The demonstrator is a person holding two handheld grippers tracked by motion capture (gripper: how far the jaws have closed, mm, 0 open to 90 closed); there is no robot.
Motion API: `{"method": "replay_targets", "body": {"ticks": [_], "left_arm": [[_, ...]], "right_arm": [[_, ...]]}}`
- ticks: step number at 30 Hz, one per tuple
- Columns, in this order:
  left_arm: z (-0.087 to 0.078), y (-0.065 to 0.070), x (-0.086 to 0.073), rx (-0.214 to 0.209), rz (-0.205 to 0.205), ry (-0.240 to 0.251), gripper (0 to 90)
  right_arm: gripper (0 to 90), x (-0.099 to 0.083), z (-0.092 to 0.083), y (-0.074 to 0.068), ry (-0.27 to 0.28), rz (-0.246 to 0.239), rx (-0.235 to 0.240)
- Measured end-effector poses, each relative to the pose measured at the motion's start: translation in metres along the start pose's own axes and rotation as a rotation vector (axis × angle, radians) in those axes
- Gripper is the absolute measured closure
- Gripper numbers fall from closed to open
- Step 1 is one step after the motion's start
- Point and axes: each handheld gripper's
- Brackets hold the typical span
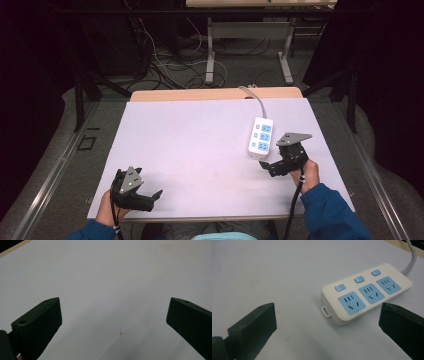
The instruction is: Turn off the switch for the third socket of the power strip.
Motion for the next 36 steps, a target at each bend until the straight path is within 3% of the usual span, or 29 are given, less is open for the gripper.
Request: {"method": "replay_targets", "body": {"ticks": [23,36], "left_arm": [[0.000,-0.001,0.000,0.001,-0.002,-0.002,0.1],[0.001,-0.001,0.001,0.001,0.009,-0.005,0.1]], "right_arm": [[1.5,0.026,0.025,0.014,-0.005,0.013,0.003],[1.2,0.034,0.038,0.027,-0.009,0.059,0.003]]}}
Point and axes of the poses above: each handheld gripper's, and its own axes: z roughly forward along the jaws, x roughly out of its top, y roughly to its right, and after that the axes turned 12 degrees about -x, right-handed
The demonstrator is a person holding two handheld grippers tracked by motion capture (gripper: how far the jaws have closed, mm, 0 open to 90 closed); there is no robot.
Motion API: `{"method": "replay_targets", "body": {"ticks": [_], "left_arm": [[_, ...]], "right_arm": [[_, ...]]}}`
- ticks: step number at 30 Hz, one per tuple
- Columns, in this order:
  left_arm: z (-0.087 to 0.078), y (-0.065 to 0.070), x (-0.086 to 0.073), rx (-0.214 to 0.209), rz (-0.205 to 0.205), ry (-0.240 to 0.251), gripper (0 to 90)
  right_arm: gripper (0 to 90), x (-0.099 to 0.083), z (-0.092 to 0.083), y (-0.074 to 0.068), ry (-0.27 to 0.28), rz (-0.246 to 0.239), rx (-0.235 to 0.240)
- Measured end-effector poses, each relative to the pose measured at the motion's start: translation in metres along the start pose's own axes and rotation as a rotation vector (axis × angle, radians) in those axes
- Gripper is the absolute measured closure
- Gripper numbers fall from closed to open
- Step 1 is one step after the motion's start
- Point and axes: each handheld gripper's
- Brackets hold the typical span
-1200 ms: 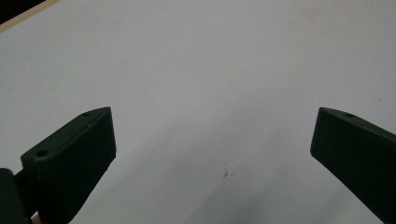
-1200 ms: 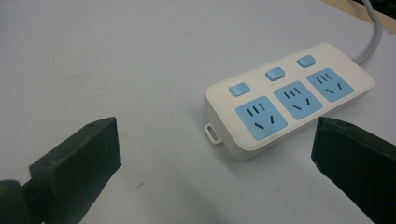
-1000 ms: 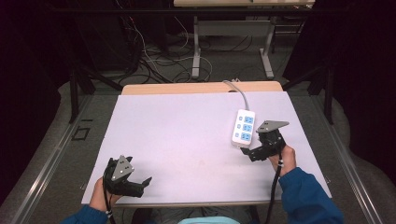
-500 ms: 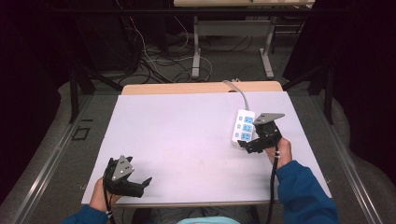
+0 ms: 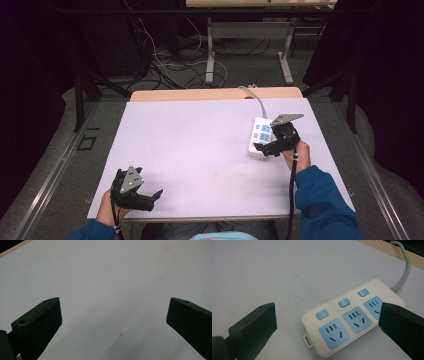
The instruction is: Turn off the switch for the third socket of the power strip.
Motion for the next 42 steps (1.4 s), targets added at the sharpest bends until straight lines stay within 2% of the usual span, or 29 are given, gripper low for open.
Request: {"method": "replay_targets", "body": {"ticks": [8,18,19,22,23,26,27,32,33,34,35,36,40,42], "left_arm": [[0.000,0.000,0.000,0.004,-0.001,0.001,0.1],[0.001,0.000,0.001,0.000,0.003,0.001,0.1],[0.002,0.000,0.001,-0.004,-0.006,0.005,0.1],[0.002,0.000,0.001,0.002,0.005,0.003,0.1],[0.002,0.000,0.001,-0.008,0.001,-0.001,0.1],[0.003,0.000,0.001,-0.002,-0.001,0.005,0.1],[0.002,0.000,0.001,0.001,0.005,0.001,0.1],[0.003,0.001,0.001,-0.010,0.002,-0.002,0.1],[0.003,0.000,0.001,-0.009,-0.002,0.001,0.1],[0.002,-0.001,0.001,0.001,0.012,-0.002,0.1],[0.003,-0.001,0.001,-0.007,0.004,-0.002,0.2],[0.003,0.000,0.001,-0.012,0.001,-0.001,0.1],[0.002,0.000,0.002,-0.008,0.010,-0.001,0.1],[0.003,0.001,0.001,-0.005,0.004,0.006,0.1]], "right_arm": [[1.2,0.003,0.007,0.001,-0.012,0.001,0.007],[0.0,0.009,0.014,0.003,-0.006,0.029,0.015],[0.0,0.010,0.016,0.003,-0.005,0.022,0.008],[0.0,0.010,0.017,0.003,-0.011,0.025,0.011],[0.0,0.010,0.018,0.003,-0.012,0.022,0.012],[0.0,0.011,0.019,0.002,-0.017,0.023,0.005],[0.0,0.011,0.020,0.003,-0.015,0.022,0.016],[0.4,0.012,0.024,0.002,-0.024,0.011,0.012],[2.1,0.012,0.024,0.000,-0.032,0.019,0.018],[4.5,0.012,0.025,0.000,-0.032,0.014,0.022],[9.5,0.012,0.024,0.000,-0.036,0.014,0.027],[14.1,0.013,0.025,-0.001,-0.036,0.010,0.028],[23.3,0.013,0.023,-0.003,-0.038,0.010,0.025],[31.4,0.013,0.023,-0.004,-0.032,0.005,0.023]]}}
Point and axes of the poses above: each handheld gripper's, and its own axes: z roughly forward along the jaws, x roughly out of its top, y roughly to its right, and after that the axes turned 12 degrees about -x, right-handed
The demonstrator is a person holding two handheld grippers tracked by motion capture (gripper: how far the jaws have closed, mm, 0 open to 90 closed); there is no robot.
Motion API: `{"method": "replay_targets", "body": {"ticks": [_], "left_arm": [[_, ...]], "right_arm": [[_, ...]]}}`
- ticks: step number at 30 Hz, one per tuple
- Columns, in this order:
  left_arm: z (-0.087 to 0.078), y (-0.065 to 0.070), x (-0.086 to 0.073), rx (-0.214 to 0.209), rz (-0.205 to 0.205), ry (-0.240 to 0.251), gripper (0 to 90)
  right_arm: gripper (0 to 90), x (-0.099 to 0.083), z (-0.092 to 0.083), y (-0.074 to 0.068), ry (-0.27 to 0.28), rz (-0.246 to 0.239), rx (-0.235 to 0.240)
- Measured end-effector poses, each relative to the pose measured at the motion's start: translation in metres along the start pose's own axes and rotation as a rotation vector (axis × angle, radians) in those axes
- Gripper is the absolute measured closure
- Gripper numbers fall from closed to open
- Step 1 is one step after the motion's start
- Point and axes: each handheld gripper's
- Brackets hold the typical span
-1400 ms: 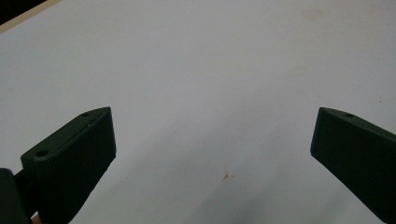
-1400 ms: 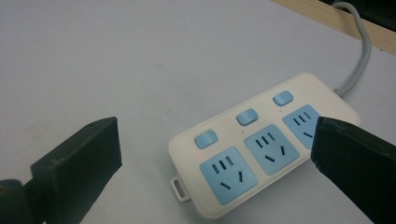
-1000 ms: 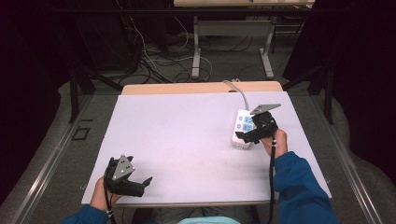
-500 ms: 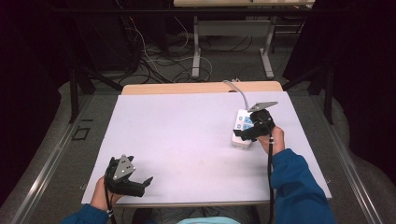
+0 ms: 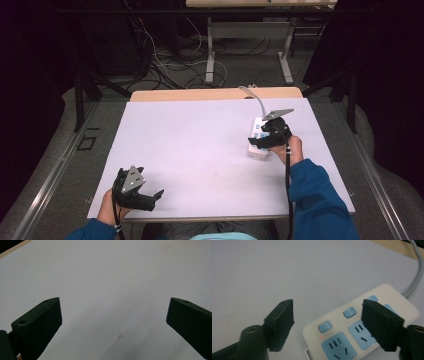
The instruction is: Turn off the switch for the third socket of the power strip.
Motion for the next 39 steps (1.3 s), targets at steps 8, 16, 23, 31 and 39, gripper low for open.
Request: {"method": "replay_targets", "body": {"ticks": [8,16,23,31,39], "left_arm": [[0.000,-0.001,0.000,-0.004,0.001,-0.004,0.1],[0.000,0.000,0.001,-0.001,0.002,-0.003,0.1],[0.000,-0.001,0.001,-0.002,0.002,-0.003,0.1],[0.000,-0.001,0.001,0.000,-0.001,-0.002,0.1],[0.001,-0.001,0.001,-0.001,0.002,-0.003,0.1]], "right_arm": [[70.6,-0.001,-0.001,-0.001,-0.021,0.012,0.023],[90.0,-0.003,0.001,-0.003,-0.040,0.015,0.004],[90.0,-0.004,0.006,-0.004,-0.056,0.020,0.001],[90.0,-0.008,0.016,-0.007,-0.094,0.028,-0.032],[90.0,-0.009,0.020,-0.008,-0.110,0.006,-0.044]]}}
Point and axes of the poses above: each handheld gripper's, and its own axes: z roughly forward along the jaws, x roughly out of its top, y roughly to its right, and after that the axes turned 12 degrees about -x, right-handed
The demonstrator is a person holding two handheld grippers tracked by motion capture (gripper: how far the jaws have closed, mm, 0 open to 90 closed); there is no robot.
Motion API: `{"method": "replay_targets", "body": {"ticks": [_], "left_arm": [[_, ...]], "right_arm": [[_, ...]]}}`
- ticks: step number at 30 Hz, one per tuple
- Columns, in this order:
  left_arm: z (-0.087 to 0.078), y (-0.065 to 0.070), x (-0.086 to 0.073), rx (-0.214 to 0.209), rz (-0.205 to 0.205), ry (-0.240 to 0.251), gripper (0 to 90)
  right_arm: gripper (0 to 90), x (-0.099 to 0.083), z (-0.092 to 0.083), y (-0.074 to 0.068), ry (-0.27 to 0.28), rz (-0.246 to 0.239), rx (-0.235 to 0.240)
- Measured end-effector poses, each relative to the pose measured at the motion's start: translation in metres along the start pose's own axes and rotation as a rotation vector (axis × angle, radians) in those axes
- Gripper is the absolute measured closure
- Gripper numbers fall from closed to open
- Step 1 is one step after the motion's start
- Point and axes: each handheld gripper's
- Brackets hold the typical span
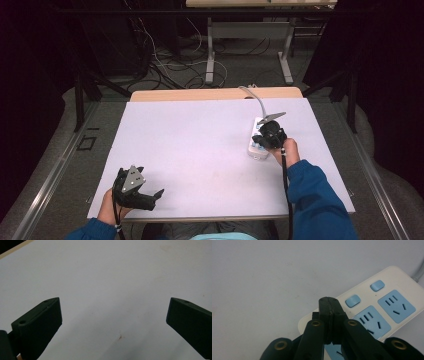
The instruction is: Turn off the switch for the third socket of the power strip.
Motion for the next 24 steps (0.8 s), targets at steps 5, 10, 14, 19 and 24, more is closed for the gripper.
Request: {"method": "replay_targets", "body": {"ticks": [5,10,14,19,24], "left_arm": [[0.000,0.000,0.000,0.000,-0.003,-0.002,0.1],[0.000,0.000,0.000,0.000,0.006,-0.008,0.1],[0.000,0.000,0.000,0.000,0.003,-0.006,0.1],[0.001,0.001,0.000,-0.002,-0.001,-0.006,0.1],[0.000,0.000,0.000,-0.003,0.000,-0.006,0.1]], "right_arm": [[90.0,-0.002,0.006,-0.001,-0.018,-0.006,-0.012],[90.0,-0.002,0.008,-0.002,-0.036,-0.035,-0.018],[90.0,-0.003,0.010,-0.005,-0.031,-0.008,-0.034],[90.0,-0.005,0.012,-0.006,-0.009,-0.016,-0.026],[90.0,-0.006,0.012,-0.006,-0.012,-0.023,-0.042]]}}
Point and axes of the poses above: each handheld gripper's, and its own axes: z roughly forward along the jaws, x roughly out of its top, y roughly to its right, and after that the axes turned 12 degrees about -x, right-handed
